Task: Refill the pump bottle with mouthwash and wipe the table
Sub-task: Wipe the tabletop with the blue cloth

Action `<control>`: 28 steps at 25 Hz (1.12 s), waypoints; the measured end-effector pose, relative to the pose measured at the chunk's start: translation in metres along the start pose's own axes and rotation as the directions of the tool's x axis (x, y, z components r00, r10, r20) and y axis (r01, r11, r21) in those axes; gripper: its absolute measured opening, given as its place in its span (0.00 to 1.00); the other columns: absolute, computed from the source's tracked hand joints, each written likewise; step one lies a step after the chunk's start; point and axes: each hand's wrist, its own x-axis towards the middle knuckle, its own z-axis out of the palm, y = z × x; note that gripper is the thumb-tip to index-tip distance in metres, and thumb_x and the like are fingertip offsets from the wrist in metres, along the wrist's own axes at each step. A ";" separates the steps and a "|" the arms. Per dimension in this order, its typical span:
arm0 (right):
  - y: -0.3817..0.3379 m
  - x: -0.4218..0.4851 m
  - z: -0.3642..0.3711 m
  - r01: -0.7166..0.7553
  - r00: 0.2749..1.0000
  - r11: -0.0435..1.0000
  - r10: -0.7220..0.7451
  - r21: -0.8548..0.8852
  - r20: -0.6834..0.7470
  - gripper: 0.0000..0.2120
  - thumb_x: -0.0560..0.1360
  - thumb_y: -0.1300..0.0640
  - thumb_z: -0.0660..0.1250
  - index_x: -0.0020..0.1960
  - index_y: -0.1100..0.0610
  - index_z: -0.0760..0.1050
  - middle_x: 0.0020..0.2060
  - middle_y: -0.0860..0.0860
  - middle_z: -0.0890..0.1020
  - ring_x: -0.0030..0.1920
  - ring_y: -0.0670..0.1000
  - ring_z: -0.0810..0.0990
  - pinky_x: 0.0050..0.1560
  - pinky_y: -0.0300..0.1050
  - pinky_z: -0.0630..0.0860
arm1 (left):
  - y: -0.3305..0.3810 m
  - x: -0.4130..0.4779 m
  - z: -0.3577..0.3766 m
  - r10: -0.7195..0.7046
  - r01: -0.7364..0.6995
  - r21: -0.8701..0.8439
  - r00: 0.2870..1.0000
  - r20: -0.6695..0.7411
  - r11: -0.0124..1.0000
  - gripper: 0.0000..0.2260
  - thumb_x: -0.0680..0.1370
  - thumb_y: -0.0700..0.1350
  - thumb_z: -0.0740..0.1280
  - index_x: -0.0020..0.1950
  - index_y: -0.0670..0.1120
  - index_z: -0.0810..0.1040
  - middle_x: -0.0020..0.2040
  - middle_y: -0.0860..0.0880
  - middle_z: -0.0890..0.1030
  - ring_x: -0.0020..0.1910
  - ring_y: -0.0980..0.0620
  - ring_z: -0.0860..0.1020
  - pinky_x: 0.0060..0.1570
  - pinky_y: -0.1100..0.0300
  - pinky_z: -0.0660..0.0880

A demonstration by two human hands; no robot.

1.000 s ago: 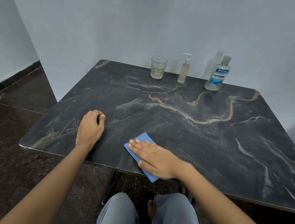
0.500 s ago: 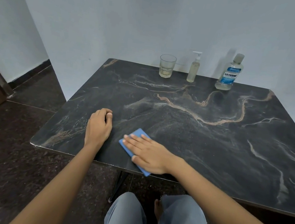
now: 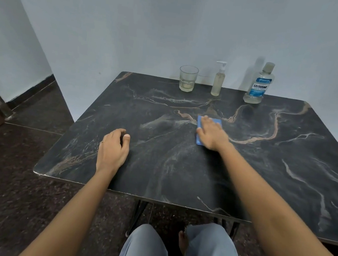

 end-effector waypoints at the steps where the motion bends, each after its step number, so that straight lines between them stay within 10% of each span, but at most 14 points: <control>1: 0.016 -0.015 0.000 -0.056 0.998 0.998 0.056 0.011 -0.002 0.28 0.82 0.48 0.44 0.78 0.60 0.46 0.78 0.56 0.49 0.78 0.52 0.49 0.77 0.51 0.46 | 0.000 0.000 0.001 0.005 -0.005 0.008 1.000 -0.001 1.000 0.15 0.82 0.51 0.57 0.62 0.45 0.76 0.58 0.48 0.80 0.60 0.46 0.75 0.61 0.46 0.70; 5: 0.024 -0.100 0.017 -0.147 0.989 0.988 0.147 0.037 0.005 0.29 0.81 0.47 0.42 0.78 0.58 0.45 0.78 0.52 0.47 0.78 0.49 0.45 0.76 0.48 0.40 | -0.003 0.001 0.002 0.007 -0.007 -0.003 1.000 -0.007 1.000 0.16 0.82 0.52 0.57 0.61 0.45 0.76 0.57 0.49 0.81 0.59 0.46 0.76 0.60 0.46 0.71; 9: -0.048 -0.168 0.033 0.149 0.988 0.987 -0.148 -0.058 0.034 0.38 0.71 0.41 0.31 0.78 0.56 0.42 0.78 0.49 0.45 0.78 0.48 0.42 0.73 0.43 0.34 | 0.001 0.000 0.001 -0.009 0.009 -0.047 1.000 -0.010 0.999 0.16 0.82 0.52 0.55 0.61 0.46 0.76 0.56 0.49 0.81 0.59 0.46 0.76 0.59 0.46 0.72; 15: -0.157 -0.123 0.055 0.495 0.868 0.869 -0.494 -0.008 0.053 0.28 0.80 0.48 0.43 0.78 0.56 0.46 0.78 0.50 0.49 0.78 0.48 0.46 0.75 0.47 0.39 | 0.001 -0.003 -0.004 -0.068 0.060 -0.184 0.997 -0.037 0.981 0.16 0.84 0.52 0.52 0.60 0.46 0.76 0.54 0.48 0.80 0.57 0.46 0.75 0.56 0.49 0.72; 28: -0.043 0.045 0.014 0.043 0.999 0.998 -0.041 0.046 -0.029 0.27 0.82 0.50 0.47 0.78 0.59 0.51 0.78 0.55 0.54 0.77 0.52 0.53 0.76 0.53 0.48 | 0.000 0.000 0.000 -0.002 0.002 -0.026 1.000 -0.011 1.000 0.15 0.83 0.53 0.54 0.55 0.47 0.77 0.51 0.51 0.81 0.55 0.47 0.76 0.57 0.47 0.71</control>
